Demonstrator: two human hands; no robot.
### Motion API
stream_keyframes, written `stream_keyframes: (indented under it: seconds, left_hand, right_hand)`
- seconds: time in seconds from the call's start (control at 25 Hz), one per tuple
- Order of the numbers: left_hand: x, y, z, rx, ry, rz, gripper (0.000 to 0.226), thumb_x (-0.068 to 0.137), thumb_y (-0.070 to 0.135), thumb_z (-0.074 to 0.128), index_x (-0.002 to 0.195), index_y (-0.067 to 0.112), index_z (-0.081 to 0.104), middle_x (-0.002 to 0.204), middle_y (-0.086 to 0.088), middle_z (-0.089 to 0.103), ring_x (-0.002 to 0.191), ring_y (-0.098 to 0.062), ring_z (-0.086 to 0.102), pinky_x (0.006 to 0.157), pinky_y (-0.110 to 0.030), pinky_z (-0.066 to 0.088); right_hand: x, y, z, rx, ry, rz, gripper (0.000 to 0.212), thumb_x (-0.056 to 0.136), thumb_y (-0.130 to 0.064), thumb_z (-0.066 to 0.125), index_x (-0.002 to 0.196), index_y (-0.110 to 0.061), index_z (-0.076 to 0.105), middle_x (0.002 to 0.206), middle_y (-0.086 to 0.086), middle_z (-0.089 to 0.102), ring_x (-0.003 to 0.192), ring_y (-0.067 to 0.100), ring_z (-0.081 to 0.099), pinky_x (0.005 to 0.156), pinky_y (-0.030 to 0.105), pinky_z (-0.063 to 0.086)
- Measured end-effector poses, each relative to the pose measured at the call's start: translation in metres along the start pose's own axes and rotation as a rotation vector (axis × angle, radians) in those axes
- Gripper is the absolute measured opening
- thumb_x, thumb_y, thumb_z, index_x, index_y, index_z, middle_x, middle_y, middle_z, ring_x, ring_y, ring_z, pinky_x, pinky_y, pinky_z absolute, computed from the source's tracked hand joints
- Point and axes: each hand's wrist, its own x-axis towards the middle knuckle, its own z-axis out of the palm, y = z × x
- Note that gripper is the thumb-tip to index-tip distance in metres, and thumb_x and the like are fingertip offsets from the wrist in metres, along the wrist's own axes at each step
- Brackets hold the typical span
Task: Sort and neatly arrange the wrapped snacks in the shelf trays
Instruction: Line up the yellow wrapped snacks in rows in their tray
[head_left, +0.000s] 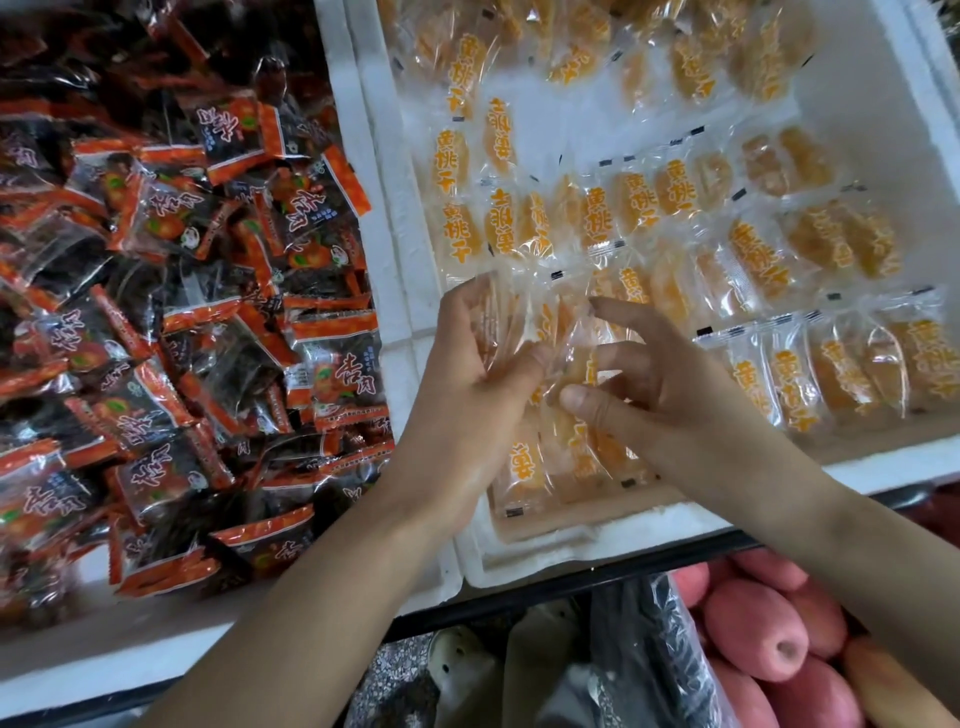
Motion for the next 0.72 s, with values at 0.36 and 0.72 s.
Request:
stream_keyframes:
  seconds: [0.36, 0.72]
  left_hand:
    - [-0.003, -0.005, -0.011, 0.003, 0.066, 0.077, 0.048, 0.094, 0.016, 0.056, 0.134, 0.035, 0.037, 0.13, 0.008, 0.055, 0.109, 0.001, 0.058, 0.082, -0.02, 0.054]
    - [-0.001, -0.011, -0.007, 0.026, 0.062, 0.104, 0.048, 0.093, 0.015, 0.058, 0.131, 0.037, 0.038, 0.123, 0.013, 0.059, 0.1, 0.007, 0.06, 0.077, -0.015, 0.051]
  right_hand:
    - [0.009, 0.016, -0.009, -0.331, -0.009, 0.042, 0.036, 0.069, -0.037, 0.074, 0.094, -0.02, 0.054, 0.063, -0.005, 0.062, 0.047, 0.01, 0.057, 0.054, 0.034, 0.054]
    - [0.017, 0.03, 0.004, -0.357, 0.026, -0.02, 0.017, 0.085, -0.021, 0.067, 0.077, -0.017, 0.052, 0.051, 0.003, 0.062, 0.037, 0.009, 0.054, 0.044, 0.03, 0.052]
